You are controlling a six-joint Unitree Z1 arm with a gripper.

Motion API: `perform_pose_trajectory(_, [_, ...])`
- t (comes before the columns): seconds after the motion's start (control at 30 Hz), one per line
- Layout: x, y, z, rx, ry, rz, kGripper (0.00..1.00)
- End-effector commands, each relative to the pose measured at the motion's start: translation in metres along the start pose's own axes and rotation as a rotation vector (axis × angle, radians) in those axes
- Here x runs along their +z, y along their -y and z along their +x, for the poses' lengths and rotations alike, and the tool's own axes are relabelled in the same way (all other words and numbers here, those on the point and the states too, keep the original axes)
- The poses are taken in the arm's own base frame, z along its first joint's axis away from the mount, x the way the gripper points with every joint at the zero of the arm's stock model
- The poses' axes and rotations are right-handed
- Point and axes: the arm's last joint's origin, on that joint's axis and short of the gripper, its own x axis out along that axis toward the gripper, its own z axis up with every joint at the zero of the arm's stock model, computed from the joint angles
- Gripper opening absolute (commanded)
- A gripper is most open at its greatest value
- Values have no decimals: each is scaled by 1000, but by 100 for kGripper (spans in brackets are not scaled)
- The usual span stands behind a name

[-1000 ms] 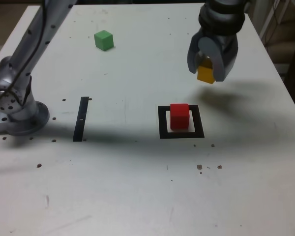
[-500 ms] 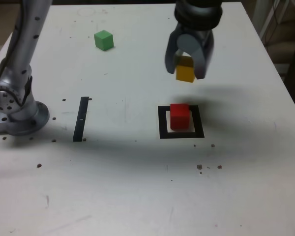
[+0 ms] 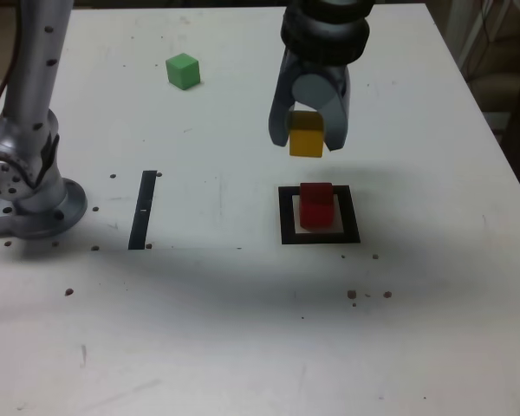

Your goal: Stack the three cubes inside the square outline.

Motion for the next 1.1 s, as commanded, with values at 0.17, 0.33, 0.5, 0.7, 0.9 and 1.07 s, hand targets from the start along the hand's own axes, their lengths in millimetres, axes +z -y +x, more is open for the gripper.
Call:
perform_pose_trajectory(0.17, [6,14,4,-27,-9,-34,39])
perform_pose_trajectory(0.33, [12,23,7,-44,-13,-40,39])
perform_pose_trajectory(0.5, [14,27,9,-57,-17,-43,39])
perform_pose_trajectory(0.7, [21,29,16,-70,-22,-40,39])
perform_pose_trajectory(0.9, [26,30,22,-82,-25,-40,39])
perform_pose_trajectory(1.07, [26,31,24,-84,-32,-39,45])
